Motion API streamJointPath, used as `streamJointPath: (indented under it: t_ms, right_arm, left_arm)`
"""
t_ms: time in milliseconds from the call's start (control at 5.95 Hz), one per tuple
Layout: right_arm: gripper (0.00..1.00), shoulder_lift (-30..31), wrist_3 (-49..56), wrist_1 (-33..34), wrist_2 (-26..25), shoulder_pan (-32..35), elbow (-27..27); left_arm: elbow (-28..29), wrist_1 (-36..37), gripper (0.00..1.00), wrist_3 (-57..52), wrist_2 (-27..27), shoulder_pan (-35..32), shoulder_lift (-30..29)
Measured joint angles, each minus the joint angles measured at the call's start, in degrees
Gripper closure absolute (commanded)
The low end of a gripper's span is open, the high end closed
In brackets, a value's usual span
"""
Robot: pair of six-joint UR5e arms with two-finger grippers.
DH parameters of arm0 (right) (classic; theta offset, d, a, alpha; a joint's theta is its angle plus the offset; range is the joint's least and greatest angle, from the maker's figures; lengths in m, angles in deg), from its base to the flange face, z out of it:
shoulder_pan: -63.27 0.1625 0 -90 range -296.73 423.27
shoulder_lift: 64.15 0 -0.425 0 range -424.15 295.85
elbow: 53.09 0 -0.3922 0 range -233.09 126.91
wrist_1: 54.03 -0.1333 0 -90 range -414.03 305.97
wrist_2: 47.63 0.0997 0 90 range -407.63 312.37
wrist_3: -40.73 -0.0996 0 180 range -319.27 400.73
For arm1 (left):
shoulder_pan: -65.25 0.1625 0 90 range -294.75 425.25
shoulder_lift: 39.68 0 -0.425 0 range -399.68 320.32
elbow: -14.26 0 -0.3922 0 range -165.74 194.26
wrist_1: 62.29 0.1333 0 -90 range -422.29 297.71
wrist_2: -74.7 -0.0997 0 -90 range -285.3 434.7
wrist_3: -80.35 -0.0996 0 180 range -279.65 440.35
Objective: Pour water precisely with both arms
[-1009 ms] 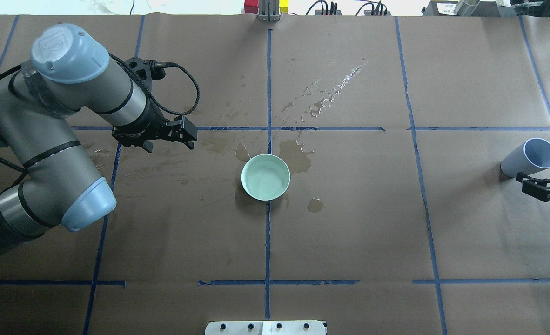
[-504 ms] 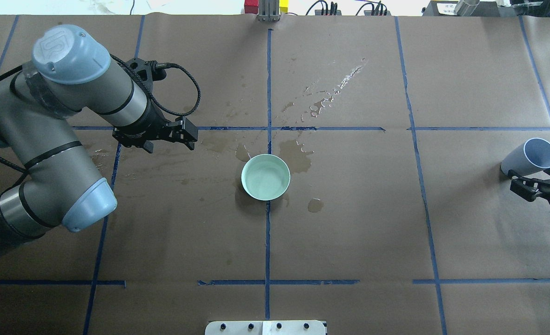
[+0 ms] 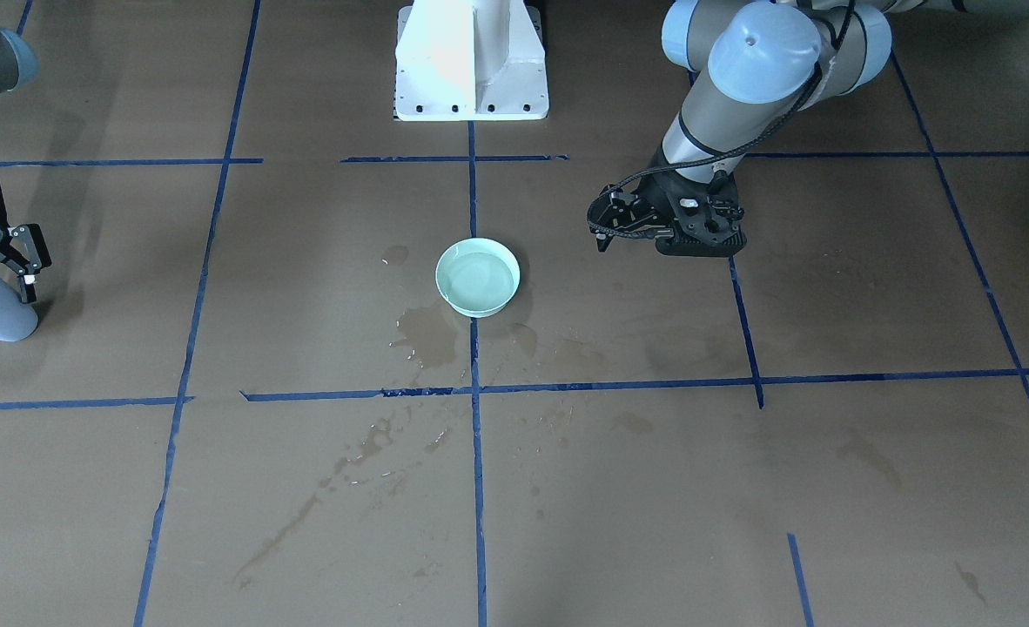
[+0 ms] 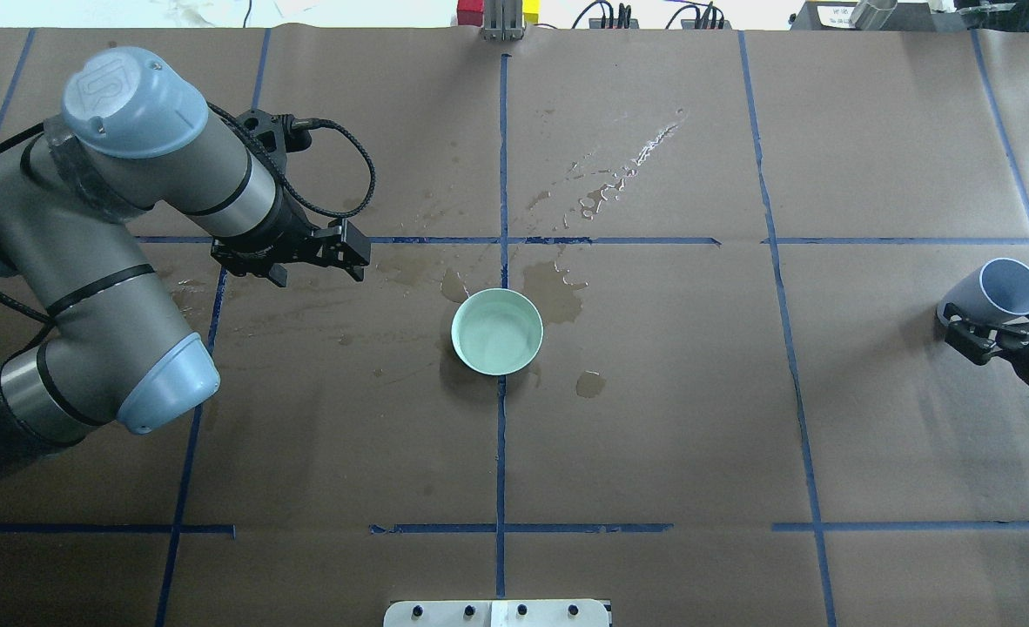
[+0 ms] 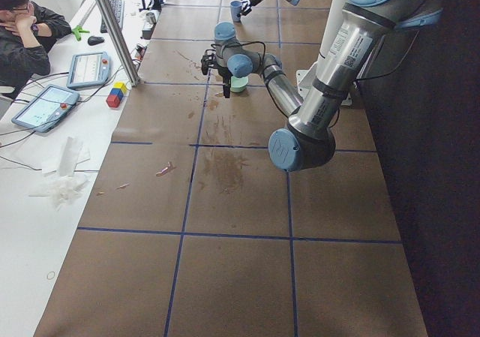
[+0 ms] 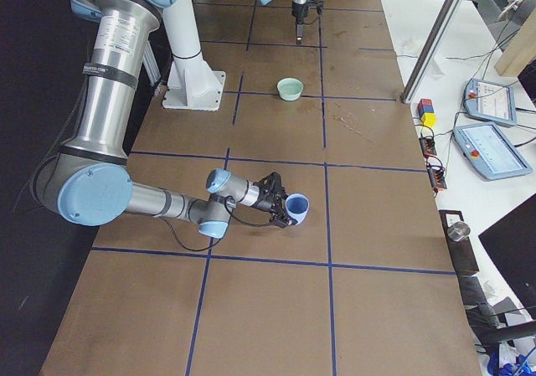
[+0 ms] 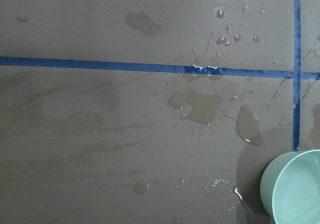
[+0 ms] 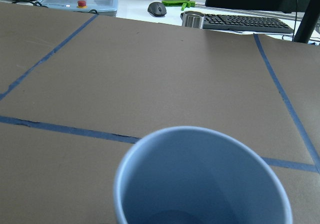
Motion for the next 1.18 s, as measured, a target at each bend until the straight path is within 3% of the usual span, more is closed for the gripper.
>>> streamJointPath:
  t_ms: [504,673,841,1009,1177]
  right_arm:
    - [0.03,-1.11,0.01,-0.70,-0.38,0.09,1.27]
    - [0.53,-1.17,0.01,-1.46,-0.39,0.12,1.43]
    - [0.87,-1.18,0.04,-2.34,-0.37,0.16,1.51]
    - [0.97,-1.13,0.07,-3.15,-0.33,0.31,1.26]
    - [0.97,-0.89,0.48,-4.13,-0.17,0.51,0.54]
  left_arm:
    - [0.27,-0.26,0.00,0.12,-0.03,0.04,0.00]
    - [0.35,-0.29,0.00,0.12,-0.10,0.07,0.00]
    - [0.40,-0.33,0.00,0.12,-0.15,0.08,0.00]
    - [0.43,-0.35,0.00,0.12,-0.17,0.09,0.03]
    - [0.44,-0.35,0.00,0.12,-0.17,0.08,0.10]
